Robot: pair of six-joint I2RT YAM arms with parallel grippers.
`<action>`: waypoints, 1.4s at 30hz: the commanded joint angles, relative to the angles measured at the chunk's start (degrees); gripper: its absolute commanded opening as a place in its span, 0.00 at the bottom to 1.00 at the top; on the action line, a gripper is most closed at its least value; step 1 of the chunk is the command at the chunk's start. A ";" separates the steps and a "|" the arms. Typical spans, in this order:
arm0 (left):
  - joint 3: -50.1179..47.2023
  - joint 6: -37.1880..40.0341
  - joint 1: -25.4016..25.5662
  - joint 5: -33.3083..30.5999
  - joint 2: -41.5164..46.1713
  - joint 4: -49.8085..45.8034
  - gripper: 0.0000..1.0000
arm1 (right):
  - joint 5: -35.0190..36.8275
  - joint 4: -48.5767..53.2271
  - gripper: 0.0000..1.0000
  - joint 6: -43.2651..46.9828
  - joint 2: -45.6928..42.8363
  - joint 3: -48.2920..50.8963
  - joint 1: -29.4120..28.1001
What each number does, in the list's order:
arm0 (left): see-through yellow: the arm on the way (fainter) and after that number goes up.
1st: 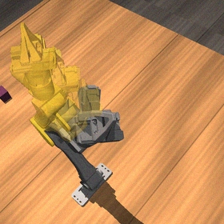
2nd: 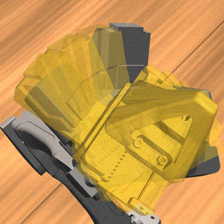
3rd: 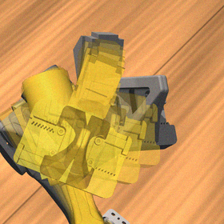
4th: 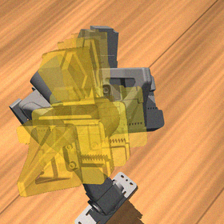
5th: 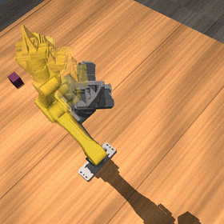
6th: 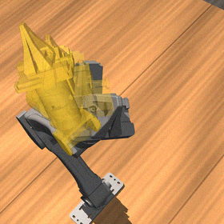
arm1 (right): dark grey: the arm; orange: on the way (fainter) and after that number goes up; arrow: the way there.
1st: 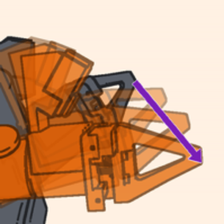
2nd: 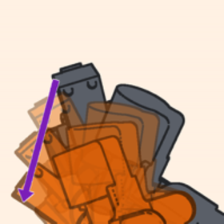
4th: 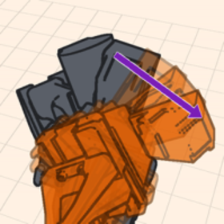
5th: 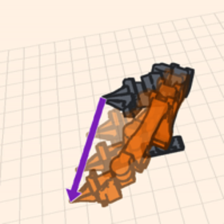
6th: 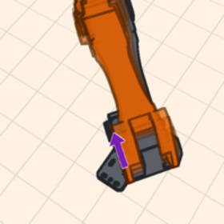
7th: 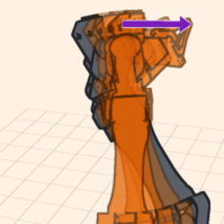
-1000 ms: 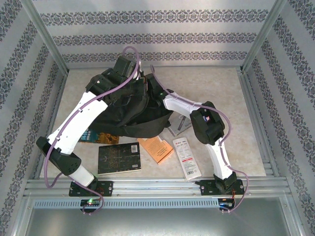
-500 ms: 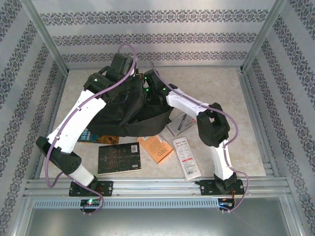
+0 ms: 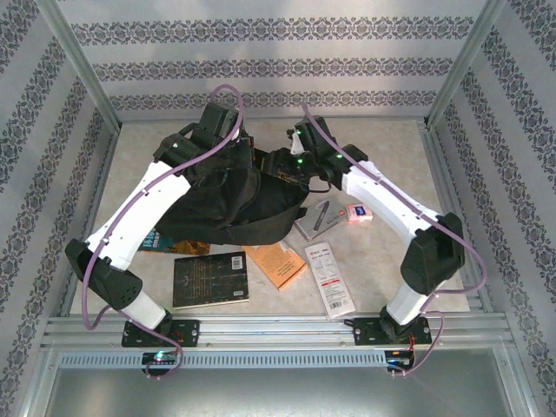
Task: Pack the student bag
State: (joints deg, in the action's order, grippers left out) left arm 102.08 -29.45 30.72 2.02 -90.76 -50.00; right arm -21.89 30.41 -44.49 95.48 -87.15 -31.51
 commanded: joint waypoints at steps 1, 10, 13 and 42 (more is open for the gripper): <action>-1.05 -1.49 -0.45 1.13 2.77 3.95 0.00 | 1.23 4.84 0.46 1.34 -5.12 5.13 2.99; -1.84 -1.55 -0.40 1.32 3.22 4.05 0.00 | 9.20 21.26 0.00 8.45 -19.02 24.54 4.94; -1.77 -1.49 -0.48 1.50 3.24 3.83 0.00 | 10.08 19.37 0.00 9.18 -20.61 32.18 1.97; -4.61 -1.13 -0.44 1.97 5.73 4.29 0.00 | 24.18 14.66 0.69 10.50 -14.41 34.49 14.05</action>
State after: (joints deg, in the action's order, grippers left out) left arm 97.60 -30.30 30.65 3.05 -87.00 -48.80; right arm -2.26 40.71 -36.18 83.15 -53.39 -18.46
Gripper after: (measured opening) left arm 0.054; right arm 0.663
